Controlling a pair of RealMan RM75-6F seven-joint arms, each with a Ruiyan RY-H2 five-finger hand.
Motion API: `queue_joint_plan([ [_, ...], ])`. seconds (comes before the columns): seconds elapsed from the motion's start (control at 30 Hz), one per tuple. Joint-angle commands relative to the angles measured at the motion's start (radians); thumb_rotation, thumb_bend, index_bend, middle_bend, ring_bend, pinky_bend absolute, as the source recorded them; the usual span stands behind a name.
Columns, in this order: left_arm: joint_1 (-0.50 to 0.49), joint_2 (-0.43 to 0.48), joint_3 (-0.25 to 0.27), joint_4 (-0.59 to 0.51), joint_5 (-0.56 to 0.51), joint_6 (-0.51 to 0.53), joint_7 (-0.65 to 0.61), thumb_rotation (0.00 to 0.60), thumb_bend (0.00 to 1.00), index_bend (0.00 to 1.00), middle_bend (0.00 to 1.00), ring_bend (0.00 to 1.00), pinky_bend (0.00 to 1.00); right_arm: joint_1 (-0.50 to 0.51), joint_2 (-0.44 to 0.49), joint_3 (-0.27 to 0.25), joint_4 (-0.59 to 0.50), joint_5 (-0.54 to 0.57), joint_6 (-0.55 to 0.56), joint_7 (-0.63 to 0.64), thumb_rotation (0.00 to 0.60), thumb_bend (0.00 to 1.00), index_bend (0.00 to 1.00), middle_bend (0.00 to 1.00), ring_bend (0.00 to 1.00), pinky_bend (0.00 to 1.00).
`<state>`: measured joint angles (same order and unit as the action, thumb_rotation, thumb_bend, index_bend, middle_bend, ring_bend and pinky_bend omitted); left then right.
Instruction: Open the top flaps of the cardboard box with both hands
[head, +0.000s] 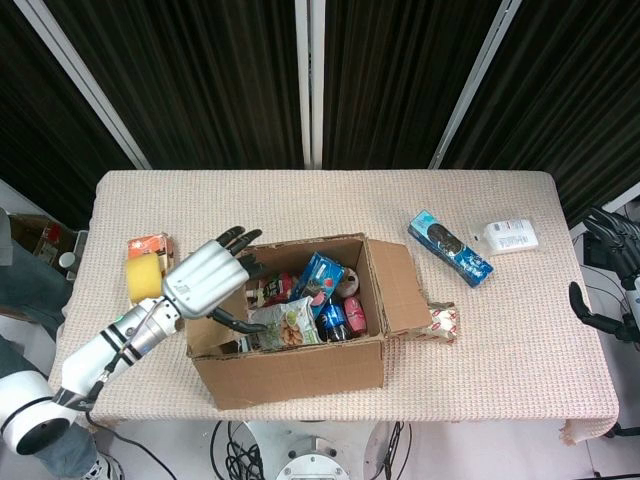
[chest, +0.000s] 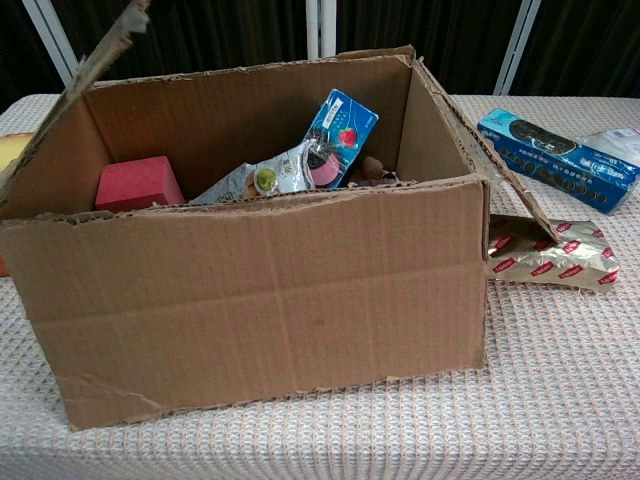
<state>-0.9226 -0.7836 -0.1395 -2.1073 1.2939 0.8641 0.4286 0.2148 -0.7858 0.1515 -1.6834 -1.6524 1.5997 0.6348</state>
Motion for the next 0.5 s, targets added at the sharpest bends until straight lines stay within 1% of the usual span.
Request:
queue_joint_plan([
  [0.03,0.039,0.072,-0.002,-0.040,0.007,0.029,-0.002,0.000,0.00,0.35,0.43,0.07,0.15,0.003,0.002,0.001,-0.006,-0.002,-0.003,-0.003,0.600,0.44,0.00,0.00,0.00,0.00],
  [0.17,0.079,0.152,0.007,-0.076,-0.013,0.030,-0.026,0.000,0.00,0.35,0.44,0.07,0.15,0.007,0.002,0.002,-0.017,-0.007,-0.004,-0.012,0.600,0.44,0.00,0.00,0.00,0.00],
  [0.37,0.133,0.240,0.020,-0.116,-0.054,0.013,-0.085,0.000,0.00,0.35,0.45,0.07,0.15,0.018,-0.008,0.000,-0.026,-0.017,-0.017,-0.033,0.600,0.44,0.00,0.00,0.00,0.00],
  [0.5,0.167,0.273,0.037,-0.114,-0.088,-0.006,-0.105,0.000,0.00,0.34,0.45,0.08,0.15,0.024,-0.014,-0.001,-0.029,-0.020,-0.023,-0.042,0.600,0.44,0.00,0.00,0.00,0.00],
])
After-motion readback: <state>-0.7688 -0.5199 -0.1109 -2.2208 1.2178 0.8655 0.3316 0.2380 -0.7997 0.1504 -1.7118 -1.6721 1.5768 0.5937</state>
